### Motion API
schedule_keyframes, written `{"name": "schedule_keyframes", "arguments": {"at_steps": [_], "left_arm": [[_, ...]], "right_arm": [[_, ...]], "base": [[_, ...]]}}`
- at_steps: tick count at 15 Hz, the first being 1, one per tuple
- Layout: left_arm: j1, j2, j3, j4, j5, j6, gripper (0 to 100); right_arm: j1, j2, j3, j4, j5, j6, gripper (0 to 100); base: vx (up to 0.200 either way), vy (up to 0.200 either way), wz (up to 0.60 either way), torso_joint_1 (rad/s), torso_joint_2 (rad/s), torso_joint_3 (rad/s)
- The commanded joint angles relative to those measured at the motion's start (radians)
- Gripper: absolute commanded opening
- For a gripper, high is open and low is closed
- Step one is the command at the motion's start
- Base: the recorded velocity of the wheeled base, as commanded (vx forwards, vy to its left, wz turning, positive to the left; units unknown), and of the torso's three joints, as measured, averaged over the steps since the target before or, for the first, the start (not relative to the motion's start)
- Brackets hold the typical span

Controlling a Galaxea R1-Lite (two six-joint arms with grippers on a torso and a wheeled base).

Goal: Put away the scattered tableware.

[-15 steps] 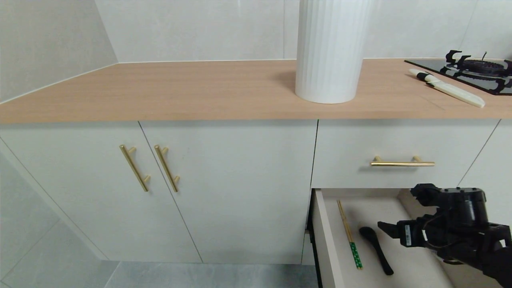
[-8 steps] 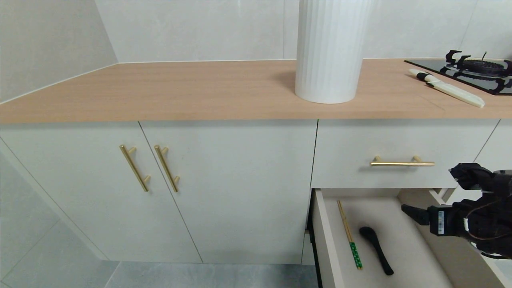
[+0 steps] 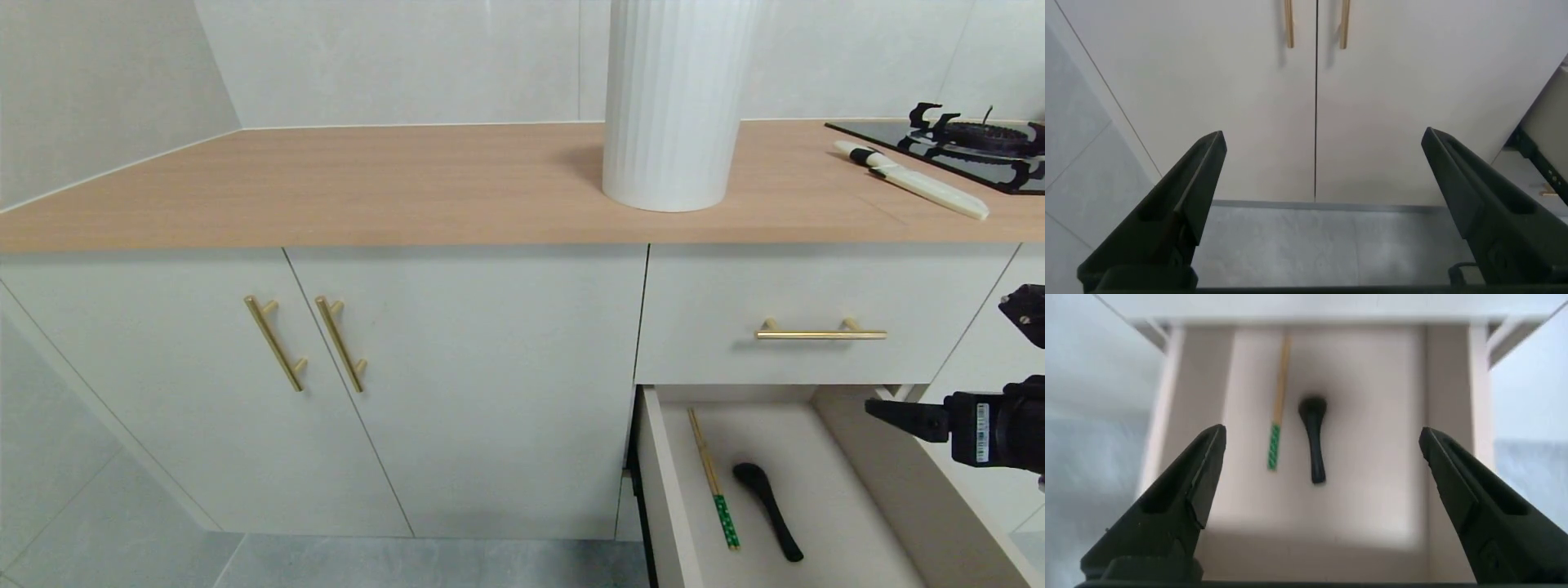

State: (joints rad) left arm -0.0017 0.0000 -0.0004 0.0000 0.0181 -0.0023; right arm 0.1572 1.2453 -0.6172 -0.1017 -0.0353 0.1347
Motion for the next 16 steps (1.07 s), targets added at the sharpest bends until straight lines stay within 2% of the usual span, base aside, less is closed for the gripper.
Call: {"name": "schedule_keyframes", "arguments": {"at_steps": [1, 4, 11, 12, 13, 14, 16], "left_arm": [[0.0, 0.002, 0.0, 0.0, 0.0, -0.001, 100], [0.0, 0.002, 0.0, 0.0, 0.0, -0.002, 100], [0.0, 0.002, -0.001, 0.0, 0.0, -0.001, 100], [0.0, 0.002, -0.001, 0.0, 0.0, -0.001, 100], [0.0, 0.002, -0.001, 0.0, 0.0, -0.001, 100], [0.0, 0.002, -0.001, -0.002, 0.0, -0.001, 100], [0.0, 0.002, -0.001, 0.0, 0.0, -0.001, 100]], "right_arm": [[0.001, -0.021, -0.015, 0.022, 0.002, -0.001, 100], [0.004, -0.021, -0.035, 0.096, 0.003, -0.017, 100], [0.005, -0.017, -0.035, 0.099, 0.003, -0.018, 100], [0.01, -0.017, -0.032, 0.125, 0.006, -0.027, 100], [0.021, -0.014, -0.032, 0.146, 0.012, -0.038, 100], [0.056, -0.004, -0.032, 0.227, 0.048, -0.053, 100], [0.157, 0.083, -0.033, 0.321, 0.043, -0.047, 100]], "base": [[-0.2, 0.0, 0.0, 0.002, 0.0, 0.002], [-0.2, 0.0, 0.0, -0.001, 0.01, -0.001], [-0.2, 0.0, 0.0, 0.001, 0.0, 0.002], [0.0, 0.0, 0.0, 0.0, 0.0, 0.0], [0.0, 0.0, 0.0, 0.0, 0.0, 0.0], [0.0, 0.0, 0.0, 0.0, 0.0, 0.0], [0.0, 0.0, 0.0, 0.0, 0.0, 0.0]]}}
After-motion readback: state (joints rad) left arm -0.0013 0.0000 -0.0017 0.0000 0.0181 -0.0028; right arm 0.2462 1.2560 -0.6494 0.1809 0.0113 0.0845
